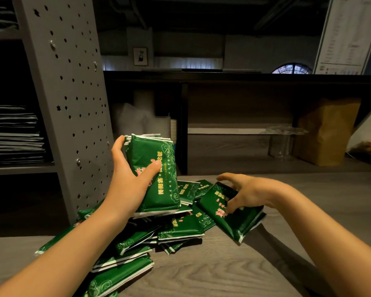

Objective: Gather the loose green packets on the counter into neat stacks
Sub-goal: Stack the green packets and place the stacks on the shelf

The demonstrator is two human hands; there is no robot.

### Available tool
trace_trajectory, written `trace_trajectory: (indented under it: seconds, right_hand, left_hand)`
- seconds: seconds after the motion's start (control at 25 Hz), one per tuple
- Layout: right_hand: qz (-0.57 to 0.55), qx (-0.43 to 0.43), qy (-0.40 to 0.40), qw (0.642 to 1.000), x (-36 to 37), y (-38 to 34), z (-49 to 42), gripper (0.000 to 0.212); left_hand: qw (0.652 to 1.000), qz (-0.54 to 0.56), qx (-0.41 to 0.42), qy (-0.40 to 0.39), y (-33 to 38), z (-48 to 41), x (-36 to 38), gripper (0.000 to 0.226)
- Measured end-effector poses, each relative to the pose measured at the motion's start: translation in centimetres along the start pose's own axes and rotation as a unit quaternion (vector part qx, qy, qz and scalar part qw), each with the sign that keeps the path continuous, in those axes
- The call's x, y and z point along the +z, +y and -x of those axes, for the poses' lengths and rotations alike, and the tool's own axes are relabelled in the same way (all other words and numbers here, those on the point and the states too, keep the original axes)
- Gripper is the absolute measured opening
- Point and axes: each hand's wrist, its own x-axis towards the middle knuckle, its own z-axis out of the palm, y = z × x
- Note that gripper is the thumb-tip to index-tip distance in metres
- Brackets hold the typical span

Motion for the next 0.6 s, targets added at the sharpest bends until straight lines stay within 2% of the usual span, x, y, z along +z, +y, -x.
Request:
trace_trajectory:
  seconds: [0.08,0.2,0.24,0.32,0.4,0.48,0.6]
  right_hand:
    - [-0.039,-0.005,-0.016,0.999,-0.8,0.2,0.4,0.083]
    - [-0.146,-0.059,0.048,0.986,-1.6,-0.2,0.8,0.064]
    - [-0.202,-0.098,0.086,0.971,-1.5,-0.6,0.9,0.057]
    - [-0.339,-0.175,0.145,0.913,-0.7,-1.6,1.1,0.045]
    - [-0.443,-0.226,0.159,0.853,0.9,-3.0,1.3,0.042]
    - [-0.458,-0.26,0.162,0.834,2.9,-4.5,1.1,0.046]
    - [-0.436,-0.267,0.184,0.84,5.8,-6.2,0.9,0.055]
  left_hand:
    - [1.0,0.001,-0.004,-0.002,0.2,0.1,0.1,0.079]
    - [1.0,-0.004,-0.009,-0.011,0.4,0.2,0.1,0.081]
    - [1.0,-0.001,-0.014,-0.012,0.4,0.2,0.1,0.082]
    - [1.0,0.009,-0.026,-0.013,0.4,0.2,0.2,0.081]
    - [0.999,0.021,-0.041,-0.016,0.5,0.3,0.3,0.077]
    - [0.998,0.036,-0.052,-0.016,0.8,0.6,0.7,0.07]
    - [0.996,0.072,-0.056,-0.008,1.3,1.3,1.2,0.057]
